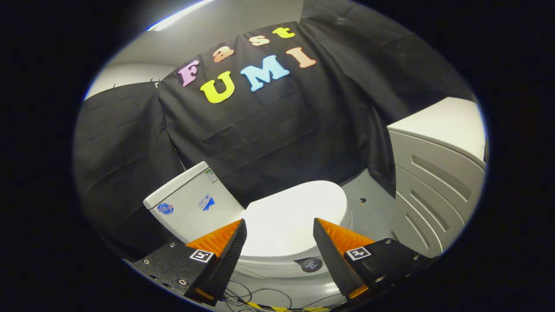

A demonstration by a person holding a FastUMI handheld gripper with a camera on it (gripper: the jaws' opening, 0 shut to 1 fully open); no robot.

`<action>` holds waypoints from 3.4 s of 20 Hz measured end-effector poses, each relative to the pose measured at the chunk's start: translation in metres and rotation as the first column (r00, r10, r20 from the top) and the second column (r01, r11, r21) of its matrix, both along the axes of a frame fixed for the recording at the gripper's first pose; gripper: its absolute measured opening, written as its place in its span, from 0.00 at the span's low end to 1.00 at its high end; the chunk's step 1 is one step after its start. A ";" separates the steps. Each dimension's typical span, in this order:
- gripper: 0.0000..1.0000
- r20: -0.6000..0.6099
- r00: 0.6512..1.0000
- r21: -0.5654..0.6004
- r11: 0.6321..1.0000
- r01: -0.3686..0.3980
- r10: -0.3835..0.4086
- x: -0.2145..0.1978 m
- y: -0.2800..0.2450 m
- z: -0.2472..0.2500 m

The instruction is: Open the toilet lid.

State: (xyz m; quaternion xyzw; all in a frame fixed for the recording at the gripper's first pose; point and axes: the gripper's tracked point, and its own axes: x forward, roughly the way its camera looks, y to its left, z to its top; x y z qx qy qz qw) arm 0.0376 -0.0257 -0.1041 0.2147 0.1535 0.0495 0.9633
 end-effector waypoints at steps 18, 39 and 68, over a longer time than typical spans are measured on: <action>0.94 -0.317 0.946 0.348 0.937 0.046 0.071 0.021 -0.016 -0.134; 0.23 -0.460 0.861 0.698 0.687 0.201 0.216 0.020 0.009 -0.190; 0.00 -0.273 0.960 0.176 0.979 0.107 -0.056 0.032 0.055 -0.037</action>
